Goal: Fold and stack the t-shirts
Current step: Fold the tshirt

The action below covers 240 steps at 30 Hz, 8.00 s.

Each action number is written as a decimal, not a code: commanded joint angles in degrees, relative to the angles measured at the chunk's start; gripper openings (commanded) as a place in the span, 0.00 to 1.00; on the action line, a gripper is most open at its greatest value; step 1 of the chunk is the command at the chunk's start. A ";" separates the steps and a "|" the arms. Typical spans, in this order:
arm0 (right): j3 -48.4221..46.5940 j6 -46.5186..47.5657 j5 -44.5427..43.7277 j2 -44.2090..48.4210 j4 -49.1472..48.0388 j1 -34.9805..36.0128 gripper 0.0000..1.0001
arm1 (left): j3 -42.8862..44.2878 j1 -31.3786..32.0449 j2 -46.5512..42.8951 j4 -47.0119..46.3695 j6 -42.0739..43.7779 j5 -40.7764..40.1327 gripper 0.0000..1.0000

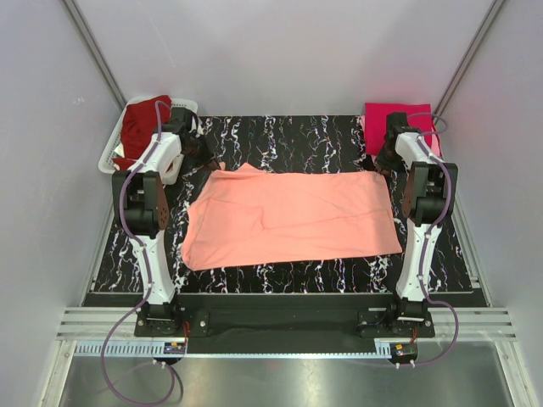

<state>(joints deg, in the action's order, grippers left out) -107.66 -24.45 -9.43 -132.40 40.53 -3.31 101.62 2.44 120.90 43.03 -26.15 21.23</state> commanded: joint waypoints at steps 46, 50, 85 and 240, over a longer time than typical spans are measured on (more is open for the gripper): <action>35.41 0.54 -1.99 35.28 -3.45 -0.03 0.00 | -40.62 1.69 -40.30 -3.03 2.33 -11.56 0.00; 37.25 0.01 -3.14 36.51 -3.27 -0.12 0.00 | -42.91 1.96 -41.71 -3.21 2.77 -12.88 0.00; 46.76 -0.78 10.65 45.49 -8.89 3.05 0.75 | -52.49 8.19 -44.02 -7.94 -6.53 -18.42 0.52; 64.14 -22.83 1.52 56.01 -2.83 47.61 0.00 | -66.28 56.98 -55.75 -9.19 -35.37 -34.60 0.00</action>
<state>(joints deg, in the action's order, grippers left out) -44.97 -44.51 -3.95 -80.23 35.57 43.88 36.58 59.20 70.78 29.93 -58.63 -9.47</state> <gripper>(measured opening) 0.011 0.012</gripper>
